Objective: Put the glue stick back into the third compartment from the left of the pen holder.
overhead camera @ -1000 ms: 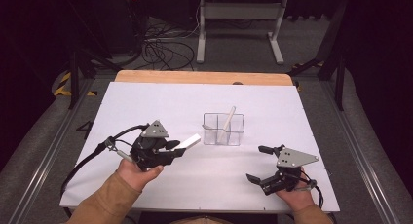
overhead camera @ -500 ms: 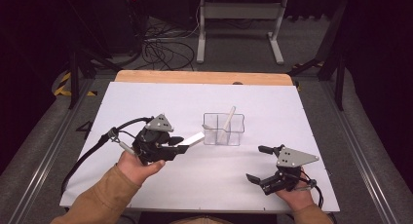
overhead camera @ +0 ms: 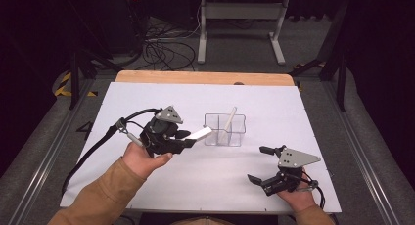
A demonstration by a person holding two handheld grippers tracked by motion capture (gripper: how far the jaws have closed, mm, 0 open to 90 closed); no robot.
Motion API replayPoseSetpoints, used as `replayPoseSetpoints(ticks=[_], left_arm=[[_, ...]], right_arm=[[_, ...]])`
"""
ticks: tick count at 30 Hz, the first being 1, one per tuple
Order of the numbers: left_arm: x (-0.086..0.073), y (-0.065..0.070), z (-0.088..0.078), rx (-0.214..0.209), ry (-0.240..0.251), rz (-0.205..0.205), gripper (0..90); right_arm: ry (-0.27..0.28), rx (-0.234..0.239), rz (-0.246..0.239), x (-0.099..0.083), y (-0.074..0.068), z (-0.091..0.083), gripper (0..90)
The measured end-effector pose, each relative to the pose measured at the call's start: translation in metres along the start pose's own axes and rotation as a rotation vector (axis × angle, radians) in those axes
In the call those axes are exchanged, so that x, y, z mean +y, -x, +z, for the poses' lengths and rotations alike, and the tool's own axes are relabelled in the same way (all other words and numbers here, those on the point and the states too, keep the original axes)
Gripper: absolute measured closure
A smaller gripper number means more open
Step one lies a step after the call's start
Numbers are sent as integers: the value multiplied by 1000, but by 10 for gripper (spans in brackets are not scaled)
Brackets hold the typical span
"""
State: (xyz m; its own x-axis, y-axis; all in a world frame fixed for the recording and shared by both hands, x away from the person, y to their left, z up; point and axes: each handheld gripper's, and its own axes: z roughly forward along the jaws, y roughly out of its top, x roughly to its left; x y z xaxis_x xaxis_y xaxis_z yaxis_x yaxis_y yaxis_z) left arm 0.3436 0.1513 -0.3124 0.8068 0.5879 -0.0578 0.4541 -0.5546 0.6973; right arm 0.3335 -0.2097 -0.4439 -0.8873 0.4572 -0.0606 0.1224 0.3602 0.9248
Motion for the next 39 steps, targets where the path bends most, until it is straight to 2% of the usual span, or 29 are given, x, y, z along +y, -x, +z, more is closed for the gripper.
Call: replayPoseSetpoints(ticks=[2,5,7,9,11,14,17,19,22,25,28,30,33,37,39], left_arm=[[4,3,1,11,1,18,669],[11,4,3,-16,4,16,669],[16,6,5,1,5,29,669],[21,5,7,-26,10,20,669],[24,3,9,-34,10,14,669],[30,4,13,-14,1,31,669],[38,3,16,-43,-5,26,669],[43,4,20,-13,-14,46,669],[49,2,25,-52,-12,27,669],[55,1,31,-24,-28,42,669],[60,0,36,-45,-32,37,669],[62,-2,40,-58,-33,18,669],[67,-3,44,-44,-46,29,669],[75,-1,49,-56,-55,23,668],[79,-1,52,-41,-69,33,668]], right_arm=[[0,1,1,0,0,0,13],[-1,2,1,0,0,0,13],[-1,1,0,0,0,0,13],[0,1,0,0,0,0,13],[0,1,0,0,0,0,13],[-2,2,0,0,0,0,13],[-3,3,0,0,0,0,13],[-2,2,-1,0,0,0,13],[-2,3,-1,0,0,0,13],[-3,3,-1,0,0,0,13],[-4,3,-2,0,0,0,13],[-5,4,-3,0,1,-1,13],[-3,4,-1,0,1,-1,13],[-6,5,-2,0,0,0,13],[-4,5,-2,0,1,0,13]])
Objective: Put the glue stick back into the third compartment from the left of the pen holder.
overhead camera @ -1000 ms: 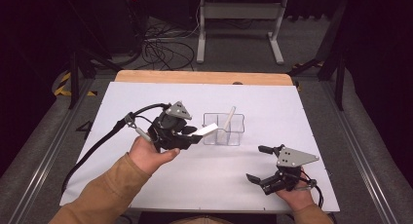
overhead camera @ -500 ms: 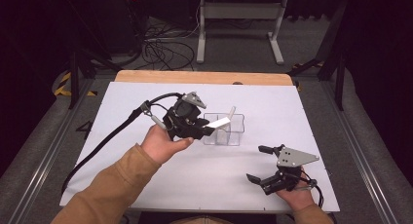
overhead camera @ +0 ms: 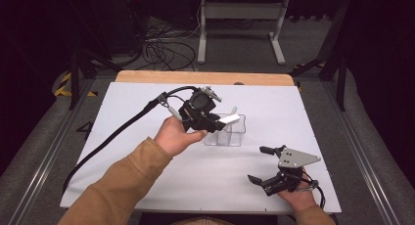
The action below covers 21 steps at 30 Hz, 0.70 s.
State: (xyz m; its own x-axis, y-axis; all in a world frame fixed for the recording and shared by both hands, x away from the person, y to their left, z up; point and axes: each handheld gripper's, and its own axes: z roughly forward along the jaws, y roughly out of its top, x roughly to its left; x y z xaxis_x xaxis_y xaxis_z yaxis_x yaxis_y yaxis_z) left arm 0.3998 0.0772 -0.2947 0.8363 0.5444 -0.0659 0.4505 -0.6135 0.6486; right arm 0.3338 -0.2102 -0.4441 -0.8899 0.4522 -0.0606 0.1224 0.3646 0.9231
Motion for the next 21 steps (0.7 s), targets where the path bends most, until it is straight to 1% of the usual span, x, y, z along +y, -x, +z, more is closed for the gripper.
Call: replayPoseSetpoints(ticks=[5,6,8,10,11,13,18,19,21], left_arm=[[5,-2,6,-8,-9,-15,668],[6,-3,8,-7,-15,-13,668],[6,-4,11,-6,-26,-25,668],[7,-6,13,-17,-35,-31,668],[7,-6,14,-21,-34,-41,668],[9,-7,15,-22,-31,-47,668],[10,-9,20,-33,-38,-86,668],[11,-9,21,-42,-41,-102,668],[12,-10,24,-44,-47,-111,668]], right_arm=[[1,0,1,0,0,-1,13],[0,0,2,0,0,-1,13],[-1,0,2,0,0,-1,13],[0,0,1,0,1,-1,13],[0,0,2,0,1,-1,13],[2,1,4,0,1,-1,13],[1,0,3,0,0,0,13],[1,1,4,0,0,0,13],[4,1,5,0,1,-1,13]])
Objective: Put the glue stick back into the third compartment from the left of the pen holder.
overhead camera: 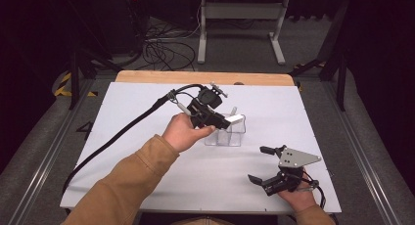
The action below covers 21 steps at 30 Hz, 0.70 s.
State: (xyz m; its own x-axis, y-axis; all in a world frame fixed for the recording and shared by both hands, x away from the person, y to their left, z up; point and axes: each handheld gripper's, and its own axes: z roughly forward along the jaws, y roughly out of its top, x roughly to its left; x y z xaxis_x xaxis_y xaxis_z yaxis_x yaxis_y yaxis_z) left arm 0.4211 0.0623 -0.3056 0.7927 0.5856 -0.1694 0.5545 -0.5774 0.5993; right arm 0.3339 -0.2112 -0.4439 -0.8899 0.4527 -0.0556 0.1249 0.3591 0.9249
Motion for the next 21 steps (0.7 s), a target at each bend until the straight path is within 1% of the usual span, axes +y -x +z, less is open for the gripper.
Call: replayPoseSetpoints(ticks=[4,9,10,12,13,14,16,17,21], left_arm=[[3,-3,5,-5,-17,-39,668],[5,-6,12,9,-39,-54,668],[6,-5,14,17,-47,-48,667],[8,0,17,44,-58,-20,667],[8,2,18,47,-66,-5,668],[9,3,19,43,-74,0,667],[10,4,22,43,-77,-6,667],[10,3,23,55,-83,-4,667],[10,0,29,66,-95,-11,668]], right_arm=[[0,1,1,0,0,0,13],[0,0,2,0,0,0,13],[0,1,2,0,0,0,13],[-1,0,0,0,0,0,13],[0,2,2,0,0,0,13],[0,2,2,0,0,0,13],[2,0,2,0,0,-1,13],[3,0,2,0,0,-1,13],[0,-1,1,0,0,-1,12]])
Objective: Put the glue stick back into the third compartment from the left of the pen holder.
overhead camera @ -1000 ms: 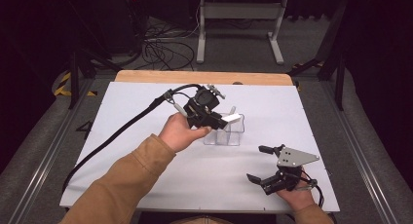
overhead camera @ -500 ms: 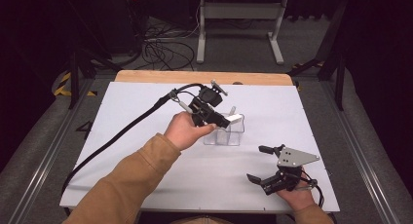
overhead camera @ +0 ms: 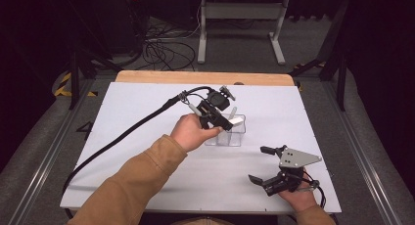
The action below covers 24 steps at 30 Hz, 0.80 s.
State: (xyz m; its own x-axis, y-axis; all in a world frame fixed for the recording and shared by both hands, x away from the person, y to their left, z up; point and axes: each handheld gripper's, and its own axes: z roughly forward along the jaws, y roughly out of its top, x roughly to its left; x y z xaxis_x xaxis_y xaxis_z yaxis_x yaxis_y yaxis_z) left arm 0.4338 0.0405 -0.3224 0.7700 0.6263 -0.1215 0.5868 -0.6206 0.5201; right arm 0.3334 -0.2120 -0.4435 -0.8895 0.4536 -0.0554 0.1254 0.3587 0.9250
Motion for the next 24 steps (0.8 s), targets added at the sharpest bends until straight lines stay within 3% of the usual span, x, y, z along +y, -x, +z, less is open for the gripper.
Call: replayPoseSetpoints(ticks=[10,24], left_arm=[[5,-5,11,-33,-37,-49,667],[8,-6,17,-22,-65,-77,667]], right_arm=[[-3,5,-1,0,0,1,13],[-6,6,-5,-1,0,1,12]])
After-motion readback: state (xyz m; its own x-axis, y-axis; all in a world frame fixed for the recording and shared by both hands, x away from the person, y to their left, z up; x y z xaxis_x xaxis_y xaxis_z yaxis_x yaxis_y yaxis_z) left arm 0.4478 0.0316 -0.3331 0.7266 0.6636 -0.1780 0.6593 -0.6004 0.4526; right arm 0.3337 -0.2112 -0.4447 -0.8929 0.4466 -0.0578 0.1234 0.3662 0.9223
